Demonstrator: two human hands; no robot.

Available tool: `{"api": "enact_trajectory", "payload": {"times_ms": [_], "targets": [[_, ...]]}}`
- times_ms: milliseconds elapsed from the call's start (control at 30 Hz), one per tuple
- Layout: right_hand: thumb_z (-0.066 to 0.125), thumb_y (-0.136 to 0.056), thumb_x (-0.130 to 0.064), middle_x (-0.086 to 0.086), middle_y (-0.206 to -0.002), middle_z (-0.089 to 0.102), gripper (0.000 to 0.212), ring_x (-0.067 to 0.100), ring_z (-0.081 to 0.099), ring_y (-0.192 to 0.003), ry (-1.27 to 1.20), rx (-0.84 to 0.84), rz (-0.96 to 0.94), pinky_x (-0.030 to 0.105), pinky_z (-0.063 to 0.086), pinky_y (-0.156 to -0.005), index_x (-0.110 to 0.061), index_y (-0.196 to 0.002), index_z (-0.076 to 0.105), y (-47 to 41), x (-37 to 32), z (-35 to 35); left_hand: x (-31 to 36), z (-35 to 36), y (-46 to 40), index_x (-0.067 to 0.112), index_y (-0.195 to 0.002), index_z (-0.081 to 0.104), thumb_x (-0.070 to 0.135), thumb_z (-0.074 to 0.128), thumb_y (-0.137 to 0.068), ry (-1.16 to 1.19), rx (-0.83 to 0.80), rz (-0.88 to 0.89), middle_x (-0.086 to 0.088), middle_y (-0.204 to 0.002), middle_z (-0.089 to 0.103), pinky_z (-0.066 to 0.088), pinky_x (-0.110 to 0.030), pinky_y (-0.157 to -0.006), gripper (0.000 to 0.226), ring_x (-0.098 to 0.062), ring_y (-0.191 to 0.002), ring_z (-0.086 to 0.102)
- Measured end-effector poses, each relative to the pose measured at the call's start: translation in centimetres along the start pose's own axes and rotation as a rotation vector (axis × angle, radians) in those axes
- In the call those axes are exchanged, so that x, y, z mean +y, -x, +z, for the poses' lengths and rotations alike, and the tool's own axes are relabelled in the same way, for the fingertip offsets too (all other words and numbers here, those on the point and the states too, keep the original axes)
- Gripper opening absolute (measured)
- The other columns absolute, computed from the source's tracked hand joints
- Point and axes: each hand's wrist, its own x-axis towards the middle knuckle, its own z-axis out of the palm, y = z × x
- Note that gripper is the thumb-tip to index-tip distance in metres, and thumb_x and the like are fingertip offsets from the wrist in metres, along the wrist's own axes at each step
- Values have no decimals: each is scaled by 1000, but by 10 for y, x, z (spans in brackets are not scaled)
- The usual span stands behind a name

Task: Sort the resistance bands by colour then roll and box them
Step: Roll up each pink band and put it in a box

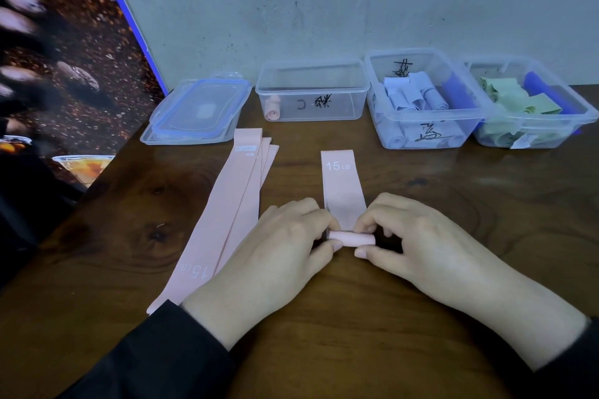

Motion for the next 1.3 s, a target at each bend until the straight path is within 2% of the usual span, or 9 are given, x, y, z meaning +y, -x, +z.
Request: {"api": "enact_trajectory", "payload": {"times_ms": [133,233,467,700,867,1000,1100,1233,1300], "targets": [[58,-94,-46,-21,-100,54,20,3,54,-94,5,-1,0,21,47,-77,-34,-104,71,0,0,0,1,-1,-1,38,-125,58,46,57,-97,10,-6,-14,22,-97,43,35,-10,-79,29,-3,-89,48],[55,-96,-47,-21,-99,53,26,2,54,-93,19,-24,1,18,46,-79,-33,-110,72,0,-1,-1,0,-1,-1,39,-120,58,45,59,-96,-3,-13,-23,22,-96,43,36,-8,-76,24,-2,-88,48],[67,-91,-42,-22,-102,54,16,4,53,-98,-4,-5,-5,21,46,-79,-36,-106,69,0,0,-1,1,-1,-1,36,-125,60,45,53,-99,-12,-12,-20,20,-102,48,37,-11,-81,29,-4,-92,48],[59,-94,-50,-23,-107,51,35,0,52,-102,26,-46,-24,24,49,-84,-38,-127,65,0,0,0,0,0,-1,36,-119,60,44,55,-98,-18,-7,-23,20,-98,46,37,-13,-80,23,-5,-91,47],[65,-91,-43,-24,-103,53,16,1,52,-100,12,2,-13,19,43,-78,-38,-107,67,0,1,1,-1,1,-1,38,-124,56,47,54,-98,-4,9,-23,22,-97,44,37,-14,-81,28,-1,-88,45],[56,-94,-48,-21,-104,52,27,6,55,-98,5,-9,-10,26,49,-80,-37,-113,71,0,1,2,-2,1,-2,39,-117,56,47,59,-95,-20,-6,-31,21,-94,43,40,-14,-80,24,-1,-88,46],[54,-93,-51,-21,-105,52,36,3,53,-97,13,1,-17,23,49,-79,-35,-123,68,0,0,2,-1,0,-1,38,-114,58,46,56,-97,-11,3,-35,21,-97,47,38,-12,-78,19,-1,-91,47],[66,-89,-45,-24,-104,54,22,0,52,-100,-17,18,-7,17,43,-76,-39,-110,67,0,0,1,-1,-1,0,38,-119,59,47,54,-97,-11,6,-41,21,-113,52,42,-15,-89,24,-3,-100,48],[62,-92,-45,-23,-104,54,18,3,53,-100,-16,21,-13,20,45,-77,-38,-107,69,-1,0,1,-1,-1,-1,39,-119,58,49,56,-96,-13,9,-39,22,-116,53,42,-18,-91,26,-3,-102,47]]}}
